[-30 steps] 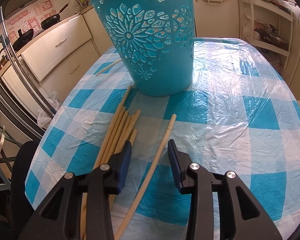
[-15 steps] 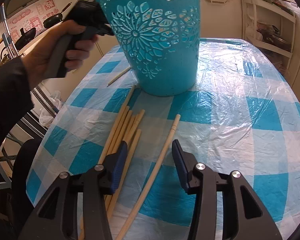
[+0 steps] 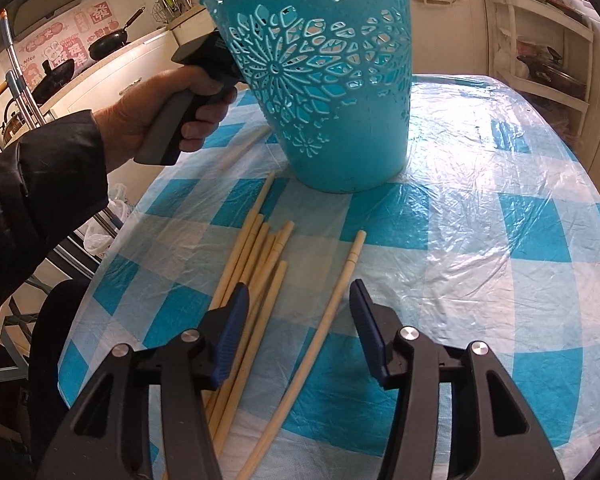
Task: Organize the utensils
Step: 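Lift the held stick with the left gripper over the teal basket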
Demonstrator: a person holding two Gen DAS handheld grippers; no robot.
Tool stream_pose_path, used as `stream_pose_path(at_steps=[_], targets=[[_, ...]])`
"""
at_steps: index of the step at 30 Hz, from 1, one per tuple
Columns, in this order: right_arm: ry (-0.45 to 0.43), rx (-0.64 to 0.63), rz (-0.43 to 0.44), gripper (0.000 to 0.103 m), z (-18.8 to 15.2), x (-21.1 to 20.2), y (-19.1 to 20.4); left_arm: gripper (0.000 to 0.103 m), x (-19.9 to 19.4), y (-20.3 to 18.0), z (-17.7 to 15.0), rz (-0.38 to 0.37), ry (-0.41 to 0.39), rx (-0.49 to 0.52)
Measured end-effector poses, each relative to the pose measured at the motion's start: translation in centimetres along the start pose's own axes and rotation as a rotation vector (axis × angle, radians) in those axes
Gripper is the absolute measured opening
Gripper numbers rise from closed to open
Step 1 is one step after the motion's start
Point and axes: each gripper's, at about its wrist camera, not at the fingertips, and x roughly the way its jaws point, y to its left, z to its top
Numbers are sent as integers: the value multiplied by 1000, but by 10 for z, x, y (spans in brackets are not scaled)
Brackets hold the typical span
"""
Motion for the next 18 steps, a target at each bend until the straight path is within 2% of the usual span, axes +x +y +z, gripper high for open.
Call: stream_pose_path(at_steps=[4,9,13,18], targets=[[0,2,1,51,0,0,0,5,-19,22,-21,-39,-21,-118],[0,-1,-1,51,0,0,0,5,-90,48,-61,-103,-135,-271],[0,-6,-6,51,-1,0,0,5,-190,46,-80,-162,-337,-322],[0,-12,-11,51,-1,0,1,5,-285,16,-62,-166,-623,-334]])
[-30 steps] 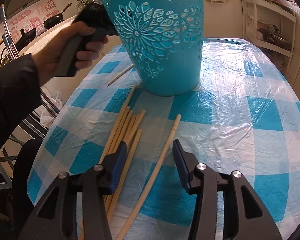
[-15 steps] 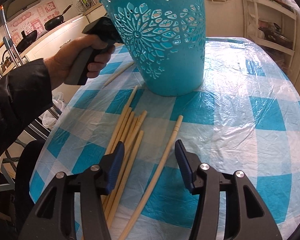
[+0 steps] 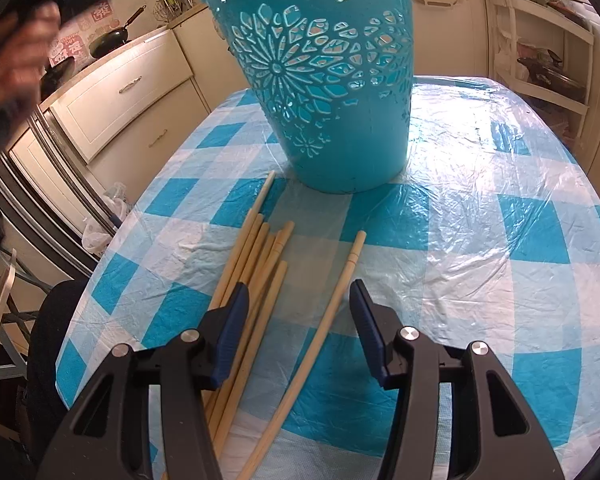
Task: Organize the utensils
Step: 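Lift the held stick with the left gripper over the teal basket, then open the left gripper to drop the stick into the basket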
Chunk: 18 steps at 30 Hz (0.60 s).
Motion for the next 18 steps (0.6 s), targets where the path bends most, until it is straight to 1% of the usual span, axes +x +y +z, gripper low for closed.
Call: stream_pose_path(at_steps=[2,3,5,7,10,12,15,18], targets=[[0,1,1,51,0,0,0,5,-5,-24,13,12,-96,19],[0,2,2,51,0,0,0,5,1,-36,18,10,-126,14],[-1,5,6,51,0,0,-1,5,15,-54,22,16,-169,-1],[-1,8,10,51,0,0,-1,5,34,-67,21,66,-204,16],[-1,10,13,52,1,0,-2,5,63,-76,12,113,-191,11],[-1,10,15,52,1,0,-3,5,78,-75,2,146,-176,2],[-1,7,13,52,1,0,-2,5,91,-70,-15,179,-141,-3],[0,5,11,53,1,0,-2,5,95,-66,-30,211,-114,25]])
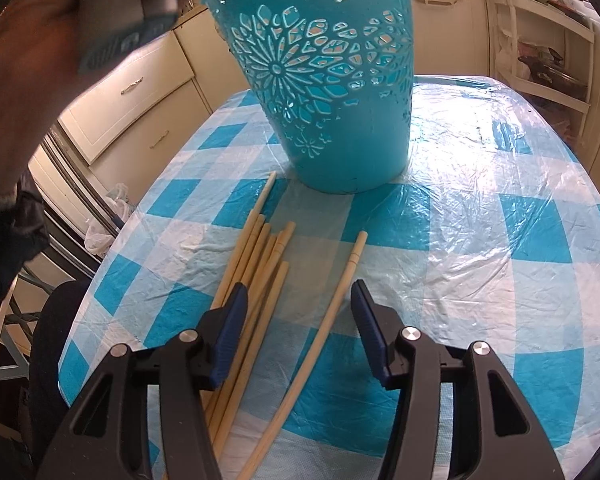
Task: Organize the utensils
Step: 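Open the left gripper to drop the stick into the basket, then grasp a wooden stick with the right gripper and lift it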
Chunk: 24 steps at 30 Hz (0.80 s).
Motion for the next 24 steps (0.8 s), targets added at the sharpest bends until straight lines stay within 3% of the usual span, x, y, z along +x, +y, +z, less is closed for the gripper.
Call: stream_pose_path(at_steps=[4,7,9,11,16,18,24], targets=[[0,-2,-3,53,0,0,1,6,-3,10,-16,14,40,18],[0,-2,-2,53,0,0,1,13,-8,16,-24,18,72,32],[0,4,4,53,0,0,0,28,-19,21,-29,32,90,46],[1,9,4,53,-2,-2,-1,51,-34,26,-33,51,82,53],[5,-22,-51,48,-7,-6,4,76,-87,57,-56,100,75,28],[9,-40,-86,43,-7,-5,7,80,-101,72,-73,122,93,14],[24,3,-118,20,-3,-4,-4,80,-105,126,-130,163,250,-115]])
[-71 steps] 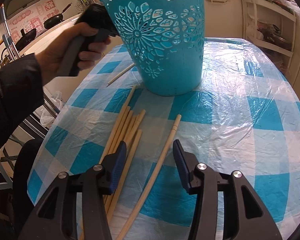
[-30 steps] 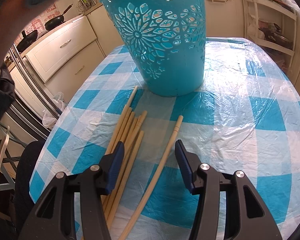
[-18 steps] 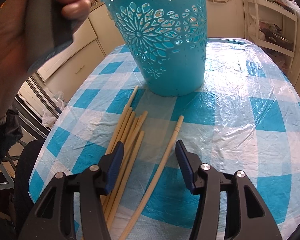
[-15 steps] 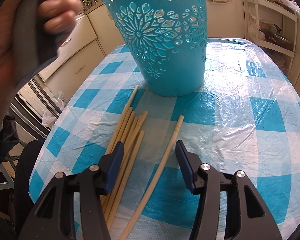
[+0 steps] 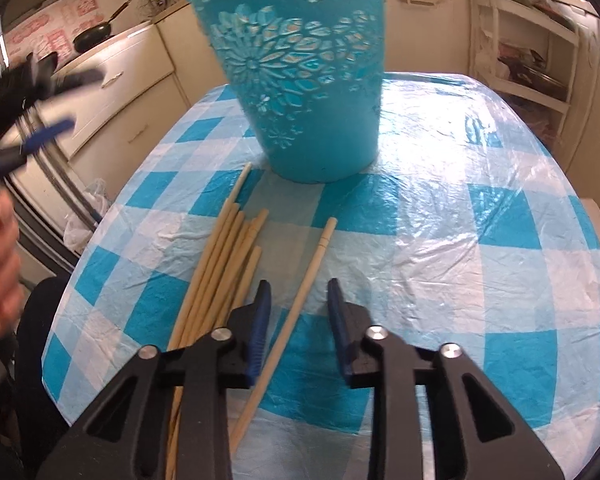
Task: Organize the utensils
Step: 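Grasp a wooden stick with the right gripper and lift it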
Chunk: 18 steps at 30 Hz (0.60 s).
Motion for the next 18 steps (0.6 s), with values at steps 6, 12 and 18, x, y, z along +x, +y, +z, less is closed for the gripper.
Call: stream_pose_path(at_steps=[6,12,18], targets=[[20,-136,-93,12,4,6,16,81,32,25,-34,-6,120,-52],[60,-173,-87,7,1,1,9,86,43,31,-55,-4,166,-71],[18,-24,8,6,-1,-17,-12,89,48,28,-59,-9,177,-68]])
